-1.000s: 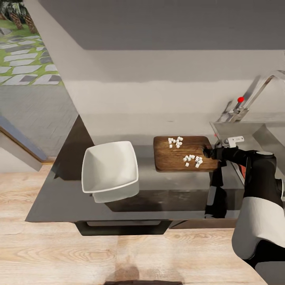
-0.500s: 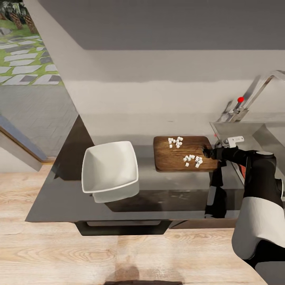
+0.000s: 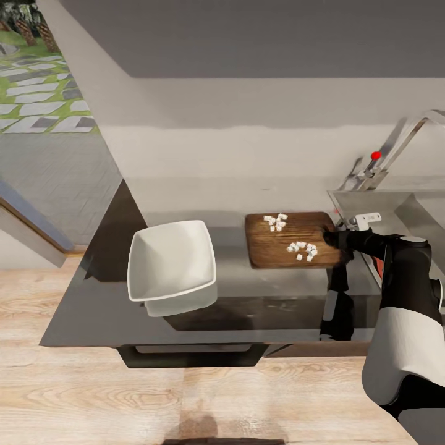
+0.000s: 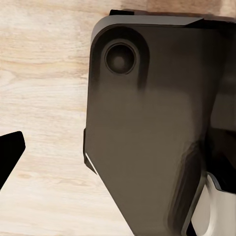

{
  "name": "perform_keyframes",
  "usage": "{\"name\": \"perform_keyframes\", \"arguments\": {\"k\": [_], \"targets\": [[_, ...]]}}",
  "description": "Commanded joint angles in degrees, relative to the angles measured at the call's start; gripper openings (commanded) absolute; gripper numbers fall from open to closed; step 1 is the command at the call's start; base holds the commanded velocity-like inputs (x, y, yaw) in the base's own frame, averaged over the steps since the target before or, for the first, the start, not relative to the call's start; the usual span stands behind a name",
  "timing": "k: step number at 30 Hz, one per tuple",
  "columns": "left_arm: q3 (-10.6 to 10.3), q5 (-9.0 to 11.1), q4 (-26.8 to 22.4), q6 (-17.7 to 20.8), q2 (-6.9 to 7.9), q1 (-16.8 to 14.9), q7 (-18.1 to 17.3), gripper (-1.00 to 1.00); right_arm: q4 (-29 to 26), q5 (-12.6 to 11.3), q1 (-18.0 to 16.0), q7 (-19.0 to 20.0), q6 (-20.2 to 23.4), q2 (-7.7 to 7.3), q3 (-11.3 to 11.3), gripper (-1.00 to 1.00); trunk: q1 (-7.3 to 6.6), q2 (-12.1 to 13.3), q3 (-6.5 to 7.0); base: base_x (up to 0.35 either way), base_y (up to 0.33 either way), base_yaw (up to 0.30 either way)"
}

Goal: In the kitchen, take the Vidalia onion out of the sink, dice it on the chopping board with the paring knife, put the diced onion into the bowl on the countertop, then place both the paring knife and the chopping board into the sink.

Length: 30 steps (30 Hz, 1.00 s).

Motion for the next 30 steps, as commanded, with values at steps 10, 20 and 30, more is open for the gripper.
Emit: {"name": "perform_keyframes", "arguments": {"k": [10, 20, 30], "targets": [[-0.5, 0.4, 0.3, -0.4, -0.01, -0.1, 0.1, 1.0, 0.0, 0.9, 0.0, 0.5, 0.7, -0.01, -0.1, -1.0, 0.01, 0.0, -0.05, 0.0, 0.0, 0.0], [-0.5, 0.4, 0.3, -0.4, -0.02, -0.1, 0.1, 1.0, 0.0, 0.9, 0.0, 0.5, 0.8, -0.01, -0.1, -1.0, 0.01, 0.0, -0.05, 0.0, 0.0, 0.0], [-0.5, 0.4, 0.3, -0.4, -0.02, -0.1, 0.1, 1.0, 0.0, 0.9, 0.0, 0.4, 0.9, -0.01, -0.1, -1.0, 0.01, 0.0, 0.3, 0.0, 0.0, 0.0]]}}
